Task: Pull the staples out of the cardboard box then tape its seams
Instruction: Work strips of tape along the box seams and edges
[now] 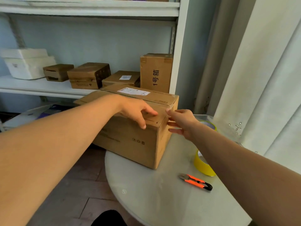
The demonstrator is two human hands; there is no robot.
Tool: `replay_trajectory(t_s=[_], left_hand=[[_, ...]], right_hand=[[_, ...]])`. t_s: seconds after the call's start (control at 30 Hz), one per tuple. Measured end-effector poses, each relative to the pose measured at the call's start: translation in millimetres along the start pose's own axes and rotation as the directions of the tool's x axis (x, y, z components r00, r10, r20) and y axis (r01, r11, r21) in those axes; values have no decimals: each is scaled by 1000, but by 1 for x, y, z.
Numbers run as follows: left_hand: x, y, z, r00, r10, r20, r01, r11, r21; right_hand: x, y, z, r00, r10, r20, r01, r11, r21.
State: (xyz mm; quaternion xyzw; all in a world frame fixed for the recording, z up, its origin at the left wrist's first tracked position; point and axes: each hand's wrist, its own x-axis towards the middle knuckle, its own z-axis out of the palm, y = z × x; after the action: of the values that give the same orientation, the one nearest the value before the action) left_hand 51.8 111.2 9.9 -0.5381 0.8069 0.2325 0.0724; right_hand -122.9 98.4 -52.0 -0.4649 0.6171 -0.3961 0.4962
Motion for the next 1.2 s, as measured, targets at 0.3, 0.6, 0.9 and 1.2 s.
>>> replay_trajectory(t_s=[0.3, 0.6, 0.9, 1.2], left_hand=[[67, 34, 49, 916, 33, -400, -77, 993, -93], [80, 79, 109, 571, 512, -641, -366, 858, 360], [134, 75, 155, 975, -72, -209, -17, 918, -396], [151, 86, 180, 935, -151, -321, -18, 884, -468]], right_hand=[[7, 36, -51, 992, -22, 123, 119, 458, -881], [-14, 96, -57, 938, 211, 276, 261, 96, -960], [-16, 98, -58, 891, 344, 296, 302, 36, -952], [7, 66, -103, 975, 130, 179, 186, -42, -982]])
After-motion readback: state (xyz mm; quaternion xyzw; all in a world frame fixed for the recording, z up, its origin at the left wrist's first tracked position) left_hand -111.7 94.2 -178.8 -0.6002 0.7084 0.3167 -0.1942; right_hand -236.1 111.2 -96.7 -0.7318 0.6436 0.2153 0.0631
